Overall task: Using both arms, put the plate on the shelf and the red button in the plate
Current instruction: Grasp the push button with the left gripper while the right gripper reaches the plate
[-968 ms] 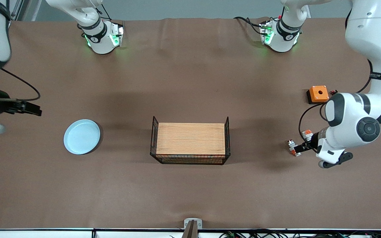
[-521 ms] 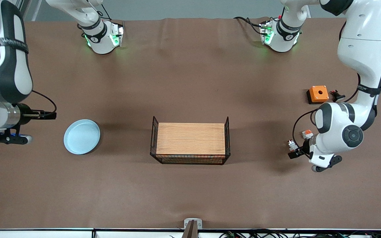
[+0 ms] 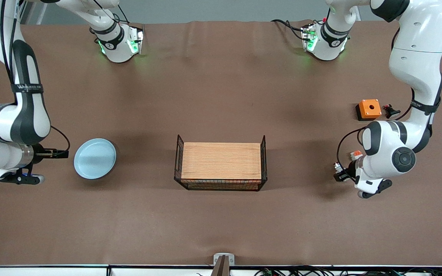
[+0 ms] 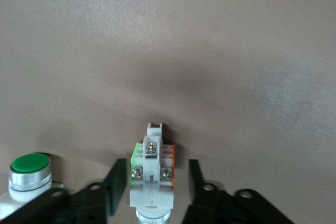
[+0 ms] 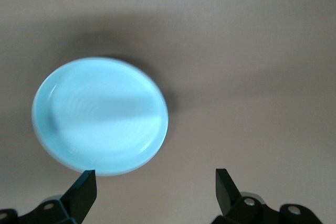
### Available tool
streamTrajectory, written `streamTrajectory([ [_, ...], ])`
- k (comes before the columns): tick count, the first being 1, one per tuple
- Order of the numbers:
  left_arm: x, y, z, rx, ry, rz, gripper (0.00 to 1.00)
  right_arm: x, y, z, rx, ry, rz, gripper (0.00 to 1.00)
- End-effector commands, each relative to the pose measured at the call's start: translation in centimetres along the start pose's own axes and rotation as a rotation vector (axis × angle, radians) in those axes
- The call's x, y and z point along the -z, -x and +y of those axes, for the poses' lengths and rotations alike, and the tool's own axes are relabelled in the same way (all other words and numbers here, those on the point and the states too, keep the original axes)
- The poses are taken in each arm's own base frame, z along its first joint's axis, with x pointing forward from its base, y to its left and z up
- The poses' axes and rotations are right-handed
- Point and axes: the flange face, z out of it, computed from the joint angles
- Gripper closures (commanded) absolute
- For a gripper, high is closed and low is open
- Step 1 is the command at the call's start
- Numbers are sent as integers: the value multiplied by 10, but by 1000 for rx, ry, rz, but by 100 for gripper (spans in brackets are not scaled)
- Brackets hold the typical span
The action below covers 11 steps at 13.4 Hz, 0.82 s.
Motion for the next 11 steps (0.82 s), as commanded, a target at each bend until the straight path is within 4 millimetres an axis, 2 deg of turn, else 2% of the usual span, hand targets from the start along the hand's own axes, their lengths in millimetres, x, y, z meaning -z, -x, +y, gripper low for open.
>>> streamTrajectory([
  [1, -1, 0, 1, 8, -8, 13, 83, -23, 2, 12, 18, -5, 103, 0],
  [2, 2, 1, 4, 4, -6, 17, 94, -30, 0, 13, 16, -2, 142, 0],
  [3, 8, 0, 4, 5, -5, 23, 100, -40, 1, 13, 15, -2, 162, 0],
  [6, 47, 3, 5, -22, -8, 33, 100, -65, 7, 9, 1, -29, 194, 0],
  [9, 96, 7, 9, -73, -5, 59, 100, -83, 11, 8, 28, -67, 181, 0],
  [11, 125, 10, 11, -95, 8, 94, 100, -97, 15, 15, 26, -115, 163, 0],
])
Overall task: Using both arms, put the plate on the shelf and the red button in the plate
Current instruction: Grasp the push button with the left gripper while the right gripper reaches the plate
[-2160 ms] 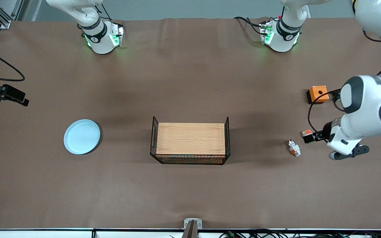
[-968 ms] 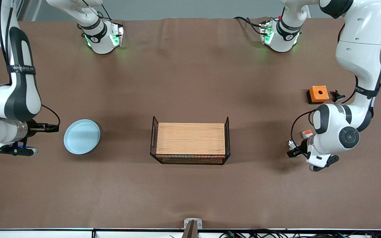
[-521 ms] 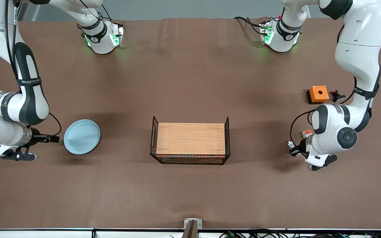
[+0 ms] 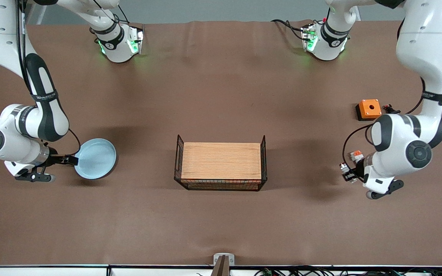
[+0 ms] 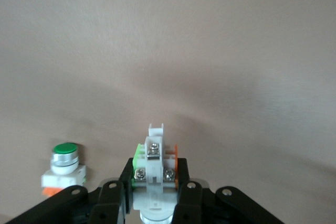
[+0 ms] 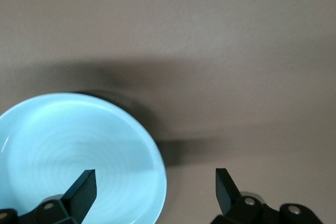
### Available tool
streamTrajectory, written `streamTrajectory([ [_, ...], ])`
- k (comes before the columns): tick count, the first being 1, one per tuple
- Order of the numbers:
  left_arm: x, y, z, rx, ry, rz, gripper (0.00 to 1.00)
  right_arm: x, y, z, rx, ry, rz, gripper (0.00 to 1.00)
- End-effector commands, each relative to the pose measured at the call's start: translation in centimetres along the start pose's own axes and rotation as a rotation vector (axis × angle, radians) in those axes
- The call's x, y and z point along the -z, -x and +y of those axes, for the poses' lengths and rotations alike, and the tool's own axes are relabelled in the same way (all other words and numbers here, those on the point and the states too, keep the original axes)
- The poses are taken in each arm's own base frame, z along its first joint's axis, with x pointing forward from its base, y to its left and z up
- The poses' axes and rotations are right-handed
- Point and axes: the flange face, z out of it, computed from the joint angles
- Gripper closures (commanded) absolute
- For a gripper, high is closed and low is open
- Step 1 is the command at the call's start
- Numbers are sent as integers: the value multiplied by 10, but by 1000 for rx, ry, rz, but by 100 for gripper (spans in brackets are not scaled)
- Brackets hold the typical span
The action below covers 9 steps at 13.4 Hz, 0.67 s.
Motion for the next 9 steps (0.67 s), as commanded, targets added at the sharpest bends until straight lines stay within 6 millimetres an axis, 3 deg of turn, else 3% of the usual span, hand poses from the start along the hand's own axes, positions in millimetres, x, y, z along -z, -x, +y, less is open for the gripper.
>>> streamTrajectory([
  [1, 44, 9, 3, -49, -13, 30, 100, -12, 10, 10, 1, -81, -8, 0],
  [4, 80, 17, 17, -79, 0, 53, 100, -30, 14, 13, -3, -118, -35, 0],
  [7, 99, 30, 30, -91, 1, 45, 100, -39, 16, 21, -33, -137, -44, 1],
  [9, 111, 38, 30, -109, -12, 21, 100, -44, 17, 21, -40, -146, -48, 15],
])
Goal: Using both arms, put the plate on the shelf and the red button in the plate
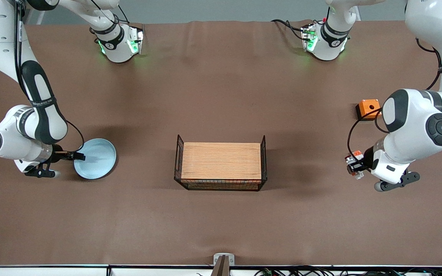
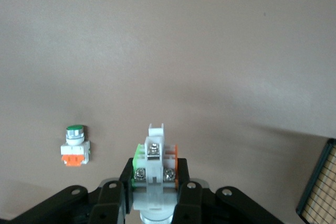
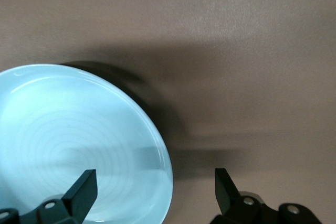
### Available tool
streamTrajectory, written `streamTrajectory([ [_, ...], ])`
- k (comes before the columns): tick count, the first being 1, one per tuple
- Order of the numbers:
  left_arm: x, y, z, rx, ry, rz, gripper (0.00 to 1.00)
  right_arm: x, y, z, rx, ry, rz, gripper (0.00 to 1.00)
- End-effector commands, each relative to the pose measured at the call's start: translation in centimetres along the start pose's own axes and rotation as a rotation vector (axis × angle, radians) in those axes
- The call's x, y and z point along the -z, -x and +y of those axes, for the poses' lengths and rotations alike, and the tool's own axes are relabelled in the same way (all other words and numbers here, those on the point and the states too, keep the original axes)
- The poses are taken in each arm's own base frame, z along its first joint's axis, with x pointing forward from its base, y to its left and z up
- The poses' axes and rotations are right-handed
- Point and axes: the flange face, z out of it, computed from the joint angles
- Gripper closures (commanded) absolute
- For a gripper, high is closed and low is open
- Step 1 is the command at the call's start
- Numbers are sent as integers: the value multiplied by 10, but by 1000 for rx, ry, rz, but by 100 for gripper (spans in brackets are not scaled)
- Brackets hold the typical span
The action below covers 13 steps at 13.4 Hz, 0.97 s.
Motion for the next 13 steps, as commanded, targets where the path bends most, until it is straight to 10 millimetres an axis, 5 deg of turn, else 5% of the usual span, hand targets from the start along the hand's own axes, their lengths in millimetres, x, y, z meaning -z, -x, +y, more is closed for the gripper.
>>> streamTrajectory([
  [1, 25, 11, -2, -17, -36, -20, 100, -4, 2, 4, -17, -46, 8, 22],
  [4, 55, 17, 3, -13, -35, -14, 100, -7, 3, 4, -29, -55, 2, 44],
  [8, 83, 21, 1, -19, -36, -23, 100, -15, 3, 5, -29, -55, -10, 61],
  [13, 99, 25, 2, -28, -30, 2, 100, -12, 1, 0, -19, -54, -5, 85],
])
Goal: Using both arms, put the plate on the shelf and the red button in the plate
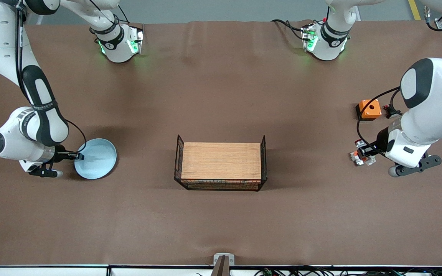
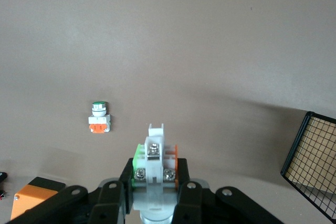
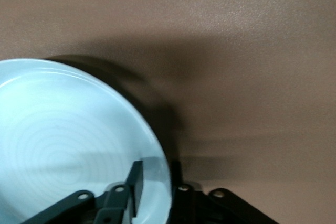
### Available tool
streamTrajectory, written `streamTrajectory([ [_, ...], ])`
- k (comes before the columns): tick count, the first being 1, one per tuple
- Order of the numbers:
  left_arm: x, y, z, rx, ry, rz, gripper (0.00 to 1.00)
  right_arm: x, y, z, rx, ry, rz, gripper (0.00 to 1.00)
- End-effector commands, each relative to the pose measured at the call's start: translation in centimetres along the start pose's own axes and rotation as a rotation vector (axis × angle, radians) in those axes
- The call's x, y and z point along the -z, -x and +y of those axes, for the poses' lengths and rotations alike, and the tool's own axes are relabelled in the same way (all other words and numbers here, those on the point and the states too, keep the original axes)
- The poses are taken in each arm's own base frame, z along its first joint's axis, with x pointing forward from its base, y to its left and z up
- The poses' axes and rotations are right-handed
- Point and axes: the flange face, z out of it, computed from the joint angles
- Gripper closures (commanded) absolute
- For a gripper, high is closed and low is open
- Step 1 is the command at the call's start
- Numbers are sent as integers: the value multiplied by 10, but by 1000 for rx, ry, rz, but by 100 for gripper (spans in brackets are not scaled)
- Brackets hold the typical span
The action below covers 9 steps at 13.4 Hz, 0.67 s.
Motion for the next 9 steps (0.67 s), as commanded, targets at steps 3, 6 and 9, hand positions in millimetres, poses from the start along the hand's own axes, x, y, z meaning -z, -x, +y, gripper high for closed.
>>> streamTrajectory([
  [3, 12, 5, 2, -17, -7, 5, 100, 13, -3, -6, 13, -29, 22, 95],
  [6, 26, 10, 2, -20, -5, 17, 100, 40, -1, -17, 31, -39, 33, 96],
  [9, 33, 14, 2, -23, -8, 15, 100, 83, 10, -46, 65, -68, -7, 96],
])
